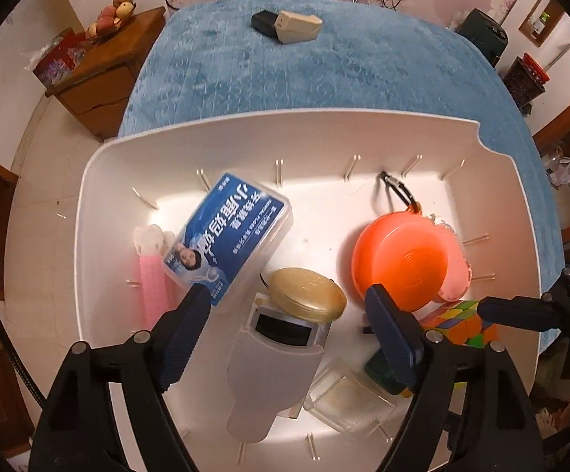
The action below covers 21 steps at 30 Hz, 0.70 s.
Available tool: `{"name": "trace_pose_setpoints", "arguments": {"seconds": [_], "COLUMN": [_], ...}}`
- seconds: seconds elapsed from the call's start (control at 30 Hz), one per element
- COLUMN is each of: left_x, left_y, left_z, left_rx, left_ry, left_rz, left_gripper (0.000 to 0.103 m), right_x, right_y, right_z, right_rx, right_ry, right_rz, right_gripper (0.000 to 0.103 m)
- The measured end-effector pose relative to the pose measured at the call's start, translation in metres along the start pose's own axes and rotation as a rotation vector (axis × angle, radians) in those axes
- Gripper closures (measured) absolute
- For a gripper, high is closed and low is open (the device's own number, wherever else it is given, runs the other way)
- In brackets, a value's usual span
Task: Organize rigid objects
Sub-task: 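Place the bottle in the tray with the right tool while the left tool places the compact, then move both tools back toward the charger and plug adapter on the blanket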
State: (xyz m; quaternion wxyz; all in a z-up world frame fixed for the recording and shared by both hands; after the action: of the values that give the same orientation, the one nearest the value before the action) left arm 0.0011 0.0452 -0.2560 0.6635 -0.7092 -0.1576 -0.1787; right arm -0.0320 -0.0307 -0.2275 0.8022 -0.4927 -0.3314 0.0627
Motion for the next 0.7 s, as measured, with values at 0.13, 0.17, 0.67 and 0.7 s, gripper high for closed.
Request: {"name": "trace_pose_setpoints", "arguments": {"seconds": [0.13,0.17,0.67,0.7], "left_x": [0.008,0.01,0.059,0.062], "left_y": [-0.01,-0.011,-0.038,-0.039], "left_z": [-0.003,-0.004,-0.016,-0.016], "left_rx": [0.004,0.005,0.003,0.002], "left_ry": [0.007,0.01,0.062,0.062], "left_rz": [-0.026,-0.033,-0.142,-0.146], "left_gripper": [0.02,0.02,0.02,0.02], "right_x": [0.003,0.004,0.034,0.036], "right_y": [-0.003,-0.004,-0.018,-0.019], "right_z": [-0.002,-0.003,-0.036,-0.038], "right_rx": [-0.009,-0.016,-0.035,-0.036], "right_ry": [-0.01,-0.012,0.073,0.078], "right_rz": [-0.016,-0.02,-0.115,-0.119], "right_gripper": [0.036,0.036,0.036,0.036]}}
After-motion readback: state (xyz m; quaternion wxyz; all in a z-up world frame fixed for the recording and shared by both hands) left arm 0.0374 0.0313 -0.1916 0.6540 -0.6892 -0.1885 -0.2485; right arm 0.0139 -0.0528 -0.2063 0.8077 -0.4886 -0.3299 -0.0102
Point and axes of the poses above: each gripper's, at about its wrist camera, not at the fingertips, and y roughly the way its jaws point, z to its left, x to its top, the point moved 5 cm from there along y, roughly the way its jaws point, and after that the axes turned 14 degrees about -z, right-handed, at the moved point
